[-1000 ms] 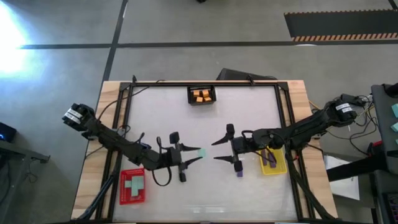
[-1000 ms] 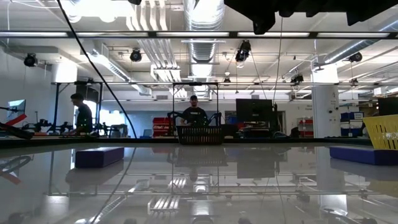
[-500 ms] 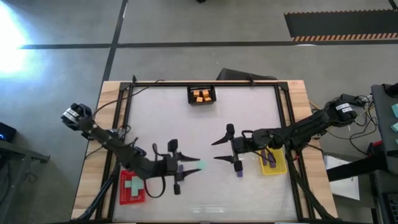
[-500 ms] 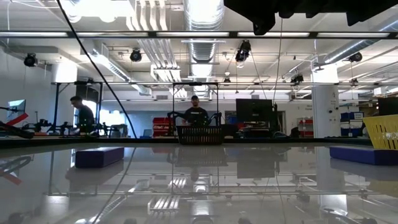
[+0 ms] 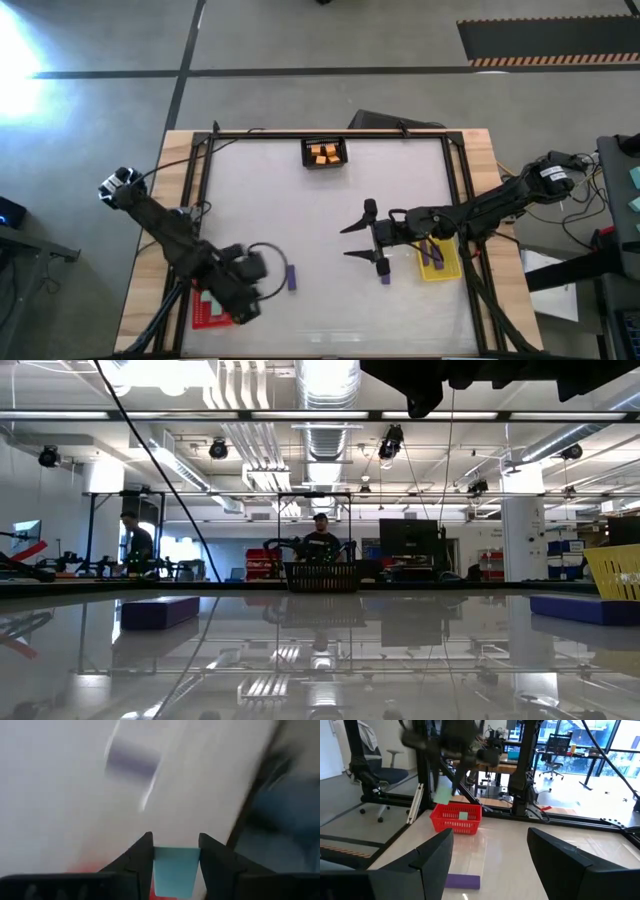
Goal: Sort & place blocks by color
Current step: Put the blue block into the red bin, then put the purple block into the yellow bin
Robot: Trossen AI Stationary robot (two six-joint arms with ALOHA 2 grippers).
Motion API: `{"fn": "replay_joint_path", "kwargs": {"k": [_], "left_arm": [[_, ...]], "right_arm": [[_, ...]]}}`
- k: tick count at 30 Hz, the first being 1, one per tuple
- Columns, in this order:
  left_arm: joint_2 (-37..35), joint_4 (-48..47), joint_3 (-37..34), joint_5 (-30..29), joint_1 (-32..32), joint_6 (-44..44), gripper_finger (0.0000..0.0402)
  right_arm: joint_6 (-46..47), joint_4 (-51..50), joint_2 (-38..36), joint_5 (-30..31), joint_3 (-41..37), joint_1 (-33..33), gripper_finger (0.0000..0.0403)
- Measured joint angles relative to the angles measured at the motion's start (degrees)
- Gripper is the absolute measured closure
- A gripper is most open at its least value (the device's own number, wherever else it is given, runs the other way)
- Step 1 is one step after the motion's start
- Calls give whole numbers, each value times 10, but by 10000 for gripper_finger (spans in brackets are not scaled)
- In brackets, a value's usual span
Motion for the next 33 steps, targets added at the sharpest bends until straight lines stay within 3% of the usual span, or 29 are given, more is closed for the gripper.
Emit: {"fn": "replay_joint_path", "kwargs": {"k": [5,8,22,29,33], "left_arm": [[0,-80,-57,143,-30,-162,289],[1,-80,-100,190,-41,-204,289],[1,-69,-227,197,-44,-207,287],[1,-37,-255,197,-44,-208,223],[0,-33,-252,196,-44,-208,212]], "right_arm": [[1,0,0,0,0,0,156],[6,0,0,0,0,0,156],[6,0,0,0,0,0,156],[9,0,0,0,0,0,156],[9,0,0,0,0,0,156]]}}
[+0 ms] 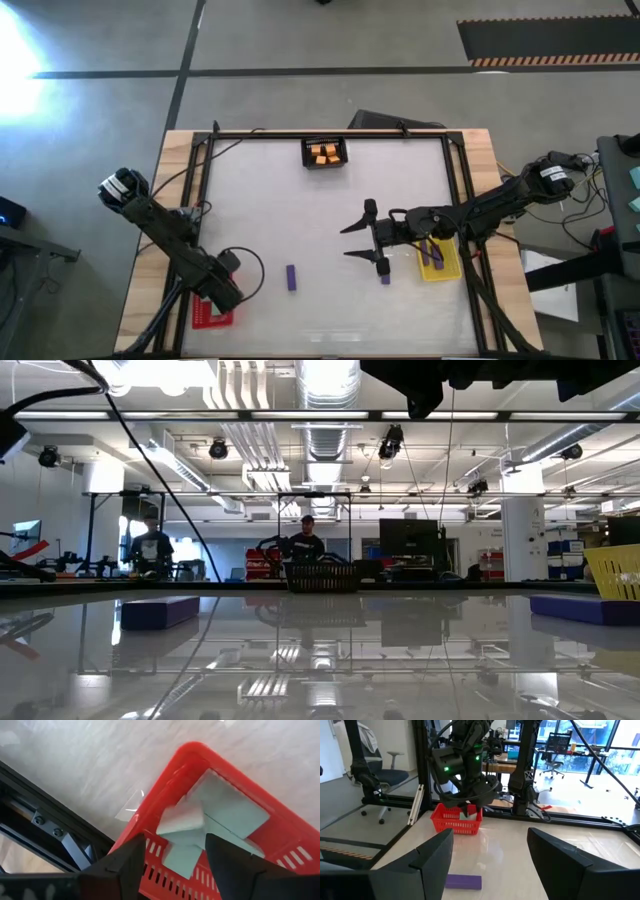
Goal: Sort & place blocks by color
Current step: Put the purple block into the yellow bin
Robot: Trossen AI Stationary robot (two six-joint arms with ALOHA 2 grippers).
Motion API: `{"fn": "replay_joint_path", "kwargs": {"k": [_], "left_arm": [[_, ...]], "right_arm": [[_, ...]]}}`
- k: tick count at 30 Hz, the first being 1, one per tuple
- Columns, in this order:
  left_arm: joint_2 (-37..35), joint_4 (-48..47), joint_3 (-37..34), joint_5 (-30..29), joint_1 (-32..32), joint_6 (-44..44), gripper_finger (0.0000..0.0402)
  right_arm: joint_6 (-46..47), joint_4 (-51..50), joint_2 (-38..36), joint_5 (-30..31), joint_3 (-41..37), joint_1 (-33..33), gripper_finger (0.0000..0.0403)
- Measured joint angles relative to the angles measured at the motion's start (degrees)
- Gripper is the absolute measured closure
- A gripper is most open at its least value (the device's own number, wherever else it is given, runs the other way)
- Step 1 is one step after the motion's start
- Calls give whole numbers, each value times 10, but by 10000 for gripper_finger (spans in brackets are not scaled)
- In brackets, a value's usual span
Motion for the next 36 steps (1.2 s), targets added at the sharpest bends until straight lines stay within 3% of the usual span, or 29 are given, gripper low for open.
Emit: {"fn": "replay_joint_path", "kwargs": {"k": [17,25,29,36], "left_arm": [[0,6,86,-3,4,0,208],[0,85,120,-132,15,56,208],[5,171,117,-176,36,127,208],[55,232,140,-174,80,323,208]], "right_arm": [[0,0,0,0,0,0,156],[1,0,0,0,0,0,156],[5,0,0,0,0,0,156],[5,0,0,0,0,0,156]]}}
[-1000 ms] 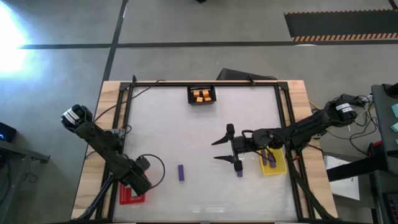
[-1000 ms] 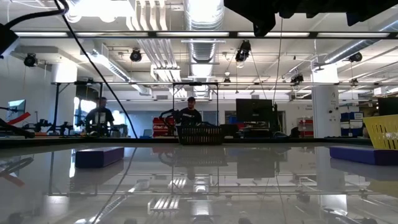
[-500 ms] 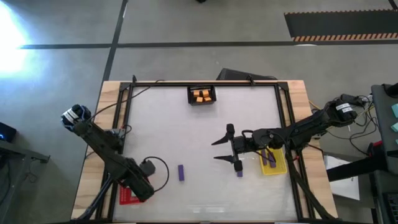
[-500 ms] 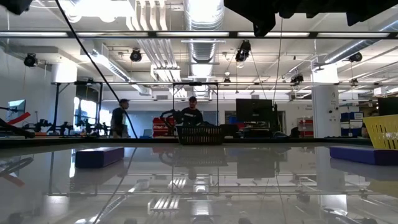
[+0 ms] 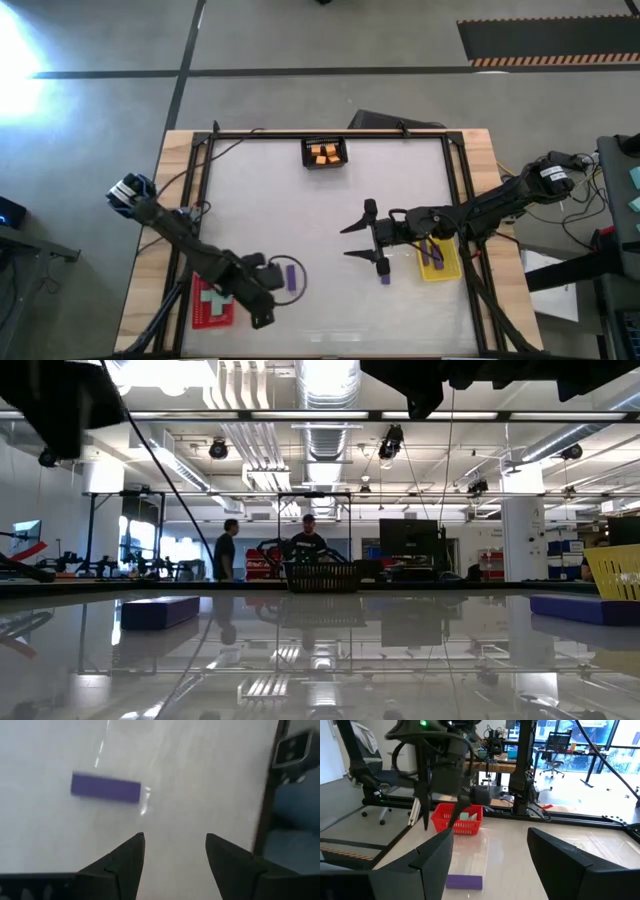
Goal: Sort & place blocks by color
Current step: Put the purple block into the yellow bin
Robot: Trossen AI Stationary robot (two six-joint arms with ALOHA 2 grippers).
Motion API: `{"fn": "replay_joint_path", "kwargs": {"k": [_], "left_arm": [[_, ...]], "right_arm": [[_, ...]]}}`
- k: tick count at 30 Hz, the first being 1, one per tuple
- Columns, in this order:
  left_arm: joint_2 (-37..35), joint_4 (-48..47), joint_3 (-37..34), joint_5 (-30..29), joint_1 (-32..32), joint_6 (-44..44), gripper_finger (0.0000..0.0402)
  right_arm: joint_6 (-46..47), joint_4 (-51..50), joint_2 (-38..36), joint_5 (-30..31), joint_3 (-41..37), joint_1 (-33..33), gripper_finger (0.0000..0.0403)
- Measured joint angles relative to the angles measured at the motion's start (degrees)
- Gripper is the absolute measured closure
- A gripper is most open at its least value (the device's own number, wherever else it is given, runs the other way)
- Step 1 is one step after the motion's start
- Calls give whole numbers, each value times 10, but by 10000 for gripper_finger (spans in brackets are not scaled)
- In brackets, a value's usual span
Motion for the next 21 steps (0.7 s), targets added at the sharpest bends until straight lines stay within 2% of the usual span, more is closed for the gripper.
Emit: {"fn": "replay_joint_path", "kwargs": {"k": [11,15,21], "left_arm": [[116,-7,79,49,49,427,213],[163,-47,101,52,60,559,225],[174,-56,95,50,87,706,231]], "right_arm": [[0,0,0,0,0,0,156],[0,-1,0,0,0,0,156],[2,-5,0,0,0,0,156]]}}
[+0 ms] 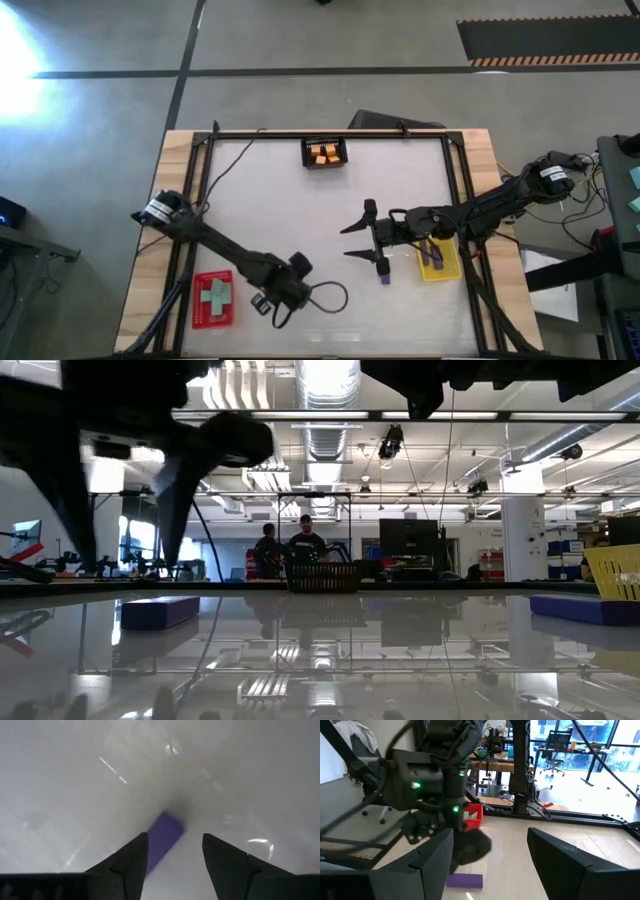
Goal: Sort & place blocks by color
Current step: Put the purple block into the yellow bin
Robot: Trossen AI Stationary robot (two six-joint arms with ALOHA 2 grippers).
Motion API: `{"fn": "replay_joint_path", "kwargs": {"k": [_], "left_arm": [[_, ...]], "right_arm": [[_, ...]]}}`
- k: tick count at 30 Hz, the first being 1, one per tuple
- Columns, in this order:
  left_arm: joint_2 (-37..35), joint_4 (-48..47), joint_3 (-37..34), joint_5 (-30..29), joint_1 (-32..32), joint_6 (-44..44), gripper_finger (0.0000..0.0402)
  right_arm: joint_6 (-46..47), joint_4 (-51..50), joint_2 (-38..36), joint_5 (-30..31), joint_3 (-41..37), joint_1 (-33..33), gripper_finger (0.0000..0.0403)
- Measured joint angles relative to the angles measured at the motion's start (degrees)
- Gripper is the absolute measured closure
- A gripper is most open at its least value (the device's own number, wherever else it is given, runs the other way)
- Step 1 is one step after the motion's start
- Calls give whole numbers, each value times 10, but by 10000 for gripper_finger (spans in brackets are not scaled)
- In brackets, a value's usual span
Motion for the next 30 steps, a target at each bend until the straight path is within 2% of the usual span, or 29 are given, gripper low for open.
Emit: {"fn": "replay_joint_path", "kwargs": {"k": [3,9,21,30], "left_arm": [[0,1,-8,-3,15,51,231],[4,2,-12,-3,28,65,223],[5,8,-24,-7,36,180,126],[5,63,-61,22,53,225,119]], "right_arm": [[0,-1,0,0,0,0,156],[-1,-9,-4,0,0,0,156],[-2,-11,-9,0,0,0,156],[-2,-22,-9,0,0,0,156]]}}
